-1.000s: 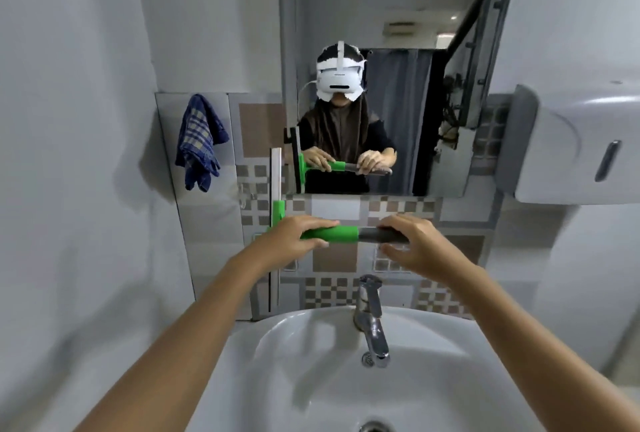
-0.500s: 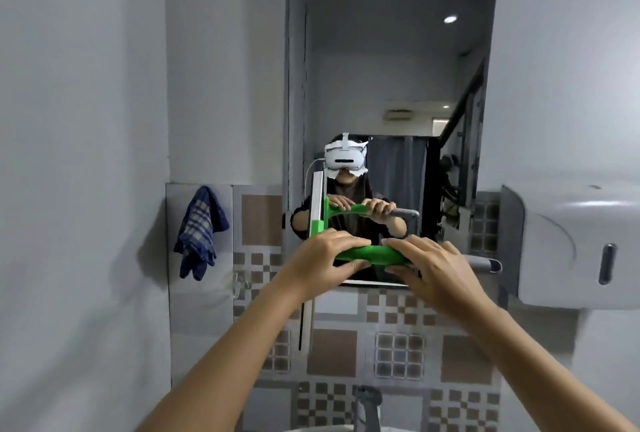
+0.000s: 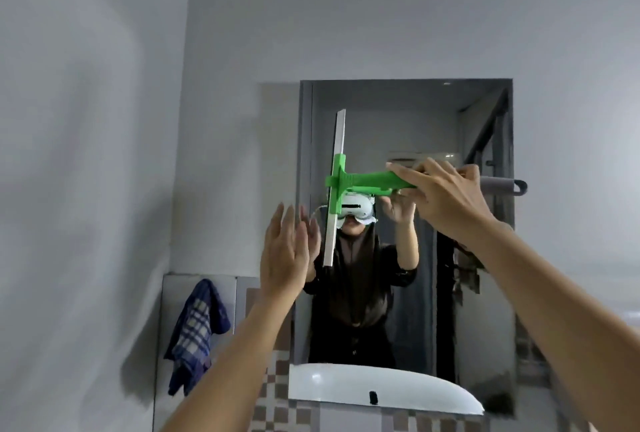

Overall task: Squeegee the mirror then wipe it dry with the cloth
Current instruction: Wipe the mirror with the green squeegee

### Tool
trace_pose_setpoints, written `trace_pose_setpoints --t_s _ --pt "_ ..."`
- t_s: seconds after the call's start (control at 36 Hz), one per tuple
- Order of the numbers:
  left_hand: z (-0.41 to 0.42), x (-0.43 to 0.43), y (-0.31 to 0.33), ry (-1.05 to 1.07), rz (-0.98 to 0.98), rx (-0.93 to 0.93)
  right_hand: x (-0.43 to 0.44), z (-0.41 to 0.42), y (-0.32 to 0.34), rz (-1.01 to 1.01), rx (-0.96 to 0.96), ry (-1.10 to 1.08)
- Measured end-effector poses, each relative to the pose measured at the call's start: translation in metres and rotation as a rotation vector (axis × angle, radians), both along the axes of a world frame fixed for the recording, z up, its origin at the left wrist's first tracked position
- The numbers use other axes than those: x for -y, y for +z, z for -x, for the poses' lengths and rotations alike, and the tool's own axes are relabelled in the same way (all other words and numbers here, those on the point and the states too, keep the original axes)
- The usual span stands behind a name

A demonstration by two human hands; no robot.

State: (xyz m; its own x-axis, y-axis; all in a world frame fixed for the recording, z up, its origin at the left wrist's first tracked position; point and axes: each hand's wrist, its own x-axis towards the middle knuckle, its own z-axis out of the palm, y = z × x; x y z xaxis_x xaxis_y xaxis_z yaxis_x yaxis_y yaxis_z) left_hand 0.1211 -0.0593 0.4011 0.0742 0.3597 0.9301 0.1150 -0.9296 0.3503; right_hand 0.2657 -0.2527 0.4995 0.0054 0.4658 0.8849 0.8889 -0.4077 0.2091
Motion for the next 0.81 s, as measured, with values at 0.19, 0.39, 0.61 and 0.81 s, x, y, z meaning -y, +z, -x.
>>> trace_pose_setpoints --t_s 0.19,0.39,0.61,0.81 --pt "-0.042 -0.034 -0.058 0.015 -0.018 -0.188 -0.037 -0.006 0.044 -0.035 0.027 0.017" --pt "-0.053 -0.045 -0.068 0.160 -0.092 -0.265 -0.072 -0.010 0.060 -0.058 0.045 0.056" --pt "-0.056 -0.047 -0.070 0.159 -0.112 -0.254 -0.090 -0.011 0.070 -0.068 0.079 0.056" --pt "-0.055 -0.048 -0.070 0.163 -0.112 -0.252 -0.081 -0.014 0.069 -0.040 0.074 0.015"
